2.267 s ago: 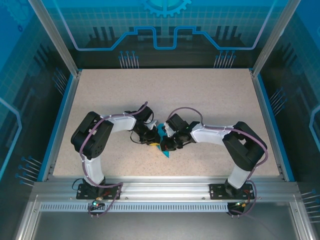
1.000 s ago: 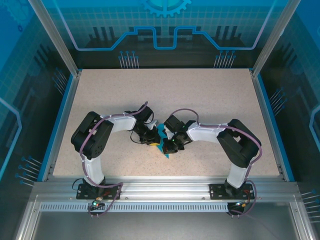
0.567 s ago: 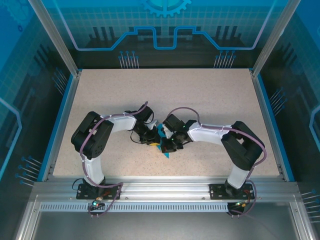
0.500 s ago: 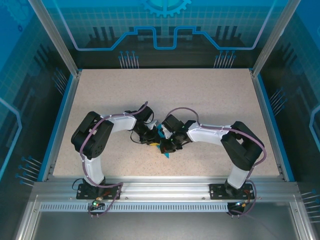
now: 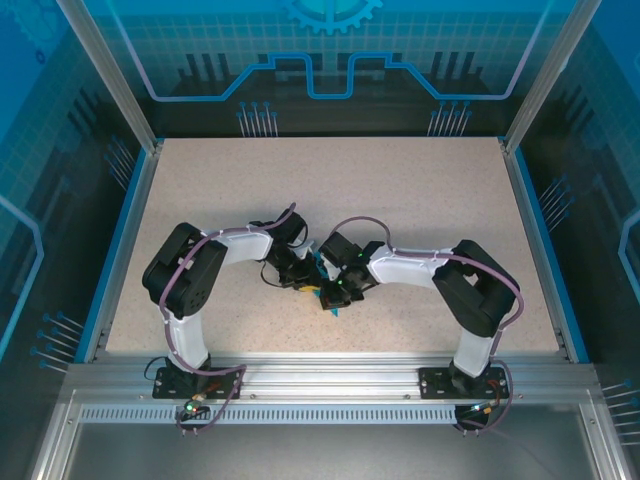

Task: Fold a paper plane with a square sheet of paper (fold left side to right side)
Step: Third fold the triangle at the center of the table.

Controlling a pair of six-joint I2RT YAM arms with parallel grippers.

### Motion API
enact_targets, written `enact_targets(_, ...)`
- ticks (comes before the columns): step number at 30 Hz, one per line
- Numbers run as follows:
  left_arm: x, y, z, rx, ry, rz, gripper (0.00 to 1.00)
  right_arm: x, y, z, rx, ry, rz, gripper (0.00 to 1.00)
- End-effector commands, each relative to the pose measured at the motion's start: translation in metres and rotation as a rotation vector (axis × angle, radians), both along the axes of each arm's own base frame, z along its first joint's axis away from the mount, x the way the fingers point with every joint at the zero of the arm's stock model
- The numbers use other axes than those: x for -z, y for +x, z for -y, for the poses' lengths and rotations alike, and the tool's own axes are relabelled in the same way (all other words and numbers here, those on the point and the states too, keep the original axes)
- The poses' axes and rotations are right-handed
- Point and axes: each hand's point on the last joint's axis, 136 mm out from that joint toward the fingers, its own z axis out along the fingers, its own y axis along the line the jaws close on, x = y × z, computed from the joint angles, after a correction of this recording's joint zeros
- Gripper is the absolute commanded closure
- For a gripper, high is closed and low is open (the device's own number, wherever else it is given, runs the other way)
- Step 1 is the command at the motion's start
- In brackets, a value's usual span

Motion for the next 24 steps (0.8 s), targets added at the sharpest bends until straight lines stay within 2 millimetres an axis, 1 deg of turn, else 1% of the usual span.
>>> enact_targets(1,0.043,-0.027,-0.03,0.029,0.2,-0.081,0.87,0.001,-0.001,0.005,-0.022,-0.056,0.003,0.96)
enact_targets(8,0.043,-0.026,-0.03,0.029,0.203,-0.078,0.87,0.001,0.0,0.009,-0.031,-0.086,0.016,0.96)
enact_targets(17,0.043,-0.026,-0.031,0.031,0.207,-0.079,0.87,0.008,-0.006,0.013,-0.028,-0.099,-0.011,0.95)
enact_targets(24,0.044,-0.026,-0.031,0.034,0.213,-0.079,0.87,0.012,-0.01,0.02,-0.032,-0.13,-0.028,0.96)
